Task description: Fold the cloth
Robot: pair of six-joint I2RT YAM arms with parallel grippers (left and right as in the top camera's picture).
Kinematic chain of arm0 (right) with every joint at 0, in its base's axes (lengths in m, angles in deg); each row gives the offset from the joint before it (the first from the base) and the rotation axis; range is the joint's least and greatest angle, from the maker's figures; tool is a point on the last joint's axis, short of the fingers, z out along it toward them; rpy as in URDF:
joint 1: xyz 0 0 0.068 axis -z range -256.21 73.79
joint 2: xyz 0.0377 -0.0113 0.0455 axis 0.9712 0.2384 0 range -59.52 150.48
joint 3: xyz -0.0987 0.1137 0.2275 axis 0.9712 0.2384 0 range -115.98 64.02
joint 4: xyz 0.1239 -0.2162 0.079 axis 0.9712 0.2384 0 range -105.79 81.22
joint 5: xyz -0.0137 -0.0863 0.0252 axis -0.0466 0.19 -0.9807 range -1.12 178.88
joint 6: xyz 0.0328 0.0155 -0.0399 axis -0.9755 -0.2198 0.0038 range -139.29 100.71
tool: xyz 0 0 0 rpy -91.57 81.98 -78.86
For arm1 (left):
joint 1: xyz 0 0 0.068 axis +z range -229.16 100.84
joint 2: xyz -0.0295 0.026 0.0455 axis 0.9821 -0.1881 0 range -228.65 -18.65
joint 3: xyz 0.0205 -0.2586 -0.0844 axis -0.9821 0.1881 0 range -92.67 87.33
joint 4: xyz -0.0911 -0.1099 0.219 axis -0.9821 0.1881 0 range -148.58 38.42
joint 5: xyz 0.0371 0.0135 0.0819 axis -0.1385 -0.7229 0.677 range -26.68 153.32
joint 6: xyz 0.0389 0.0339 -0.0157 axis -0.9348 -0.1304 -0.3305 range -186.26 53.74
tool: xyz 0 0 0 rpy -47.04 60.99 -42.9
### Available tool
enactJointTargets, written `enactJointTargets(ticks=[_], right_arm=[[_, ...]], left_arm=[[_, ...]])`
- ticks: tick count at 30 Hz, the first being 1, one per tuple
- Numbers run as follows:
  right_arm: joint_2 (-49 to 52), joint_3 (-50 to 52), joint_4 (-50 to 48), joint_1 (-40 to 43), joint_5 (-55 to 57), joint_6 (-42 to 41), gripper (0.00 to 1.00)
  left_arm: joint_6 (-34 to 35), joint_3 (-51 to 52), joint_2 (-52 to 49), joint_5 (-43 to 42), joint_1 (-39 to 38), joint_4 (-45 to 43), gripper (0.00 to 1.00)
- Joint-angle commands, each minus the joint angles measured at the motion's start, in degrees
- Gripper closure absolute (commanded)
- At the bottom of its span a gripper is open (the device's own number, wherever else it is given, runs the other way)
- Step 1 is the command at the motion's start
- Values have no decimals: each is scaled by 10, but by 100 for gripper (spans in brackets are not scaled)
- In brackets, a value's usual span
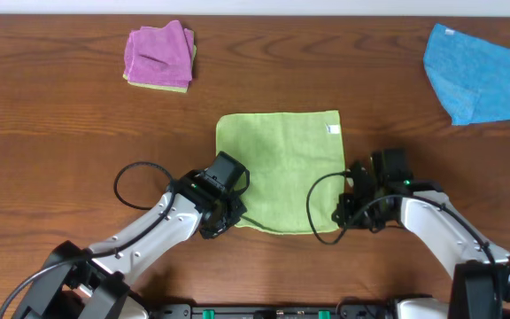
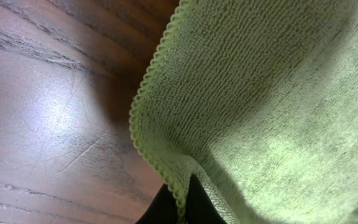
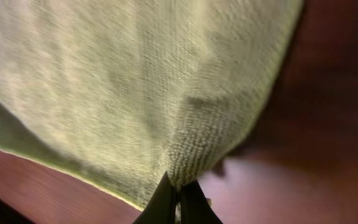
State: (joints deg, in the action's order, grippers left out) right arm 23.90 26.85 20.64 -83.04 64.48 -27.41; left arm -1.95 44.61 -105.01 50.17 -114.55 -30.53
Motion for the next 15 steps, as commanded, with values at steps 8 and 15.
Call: enactJointTargets(ticks=[8,15], right_arm=[[3,-42,0,-8,49,-6,98],[3,-42,-38,-8,50,-6,97]], left_arm=[[-31,-44,-1,3,37,-1,94],[-41,-48,-1,9,66,-14,94]])
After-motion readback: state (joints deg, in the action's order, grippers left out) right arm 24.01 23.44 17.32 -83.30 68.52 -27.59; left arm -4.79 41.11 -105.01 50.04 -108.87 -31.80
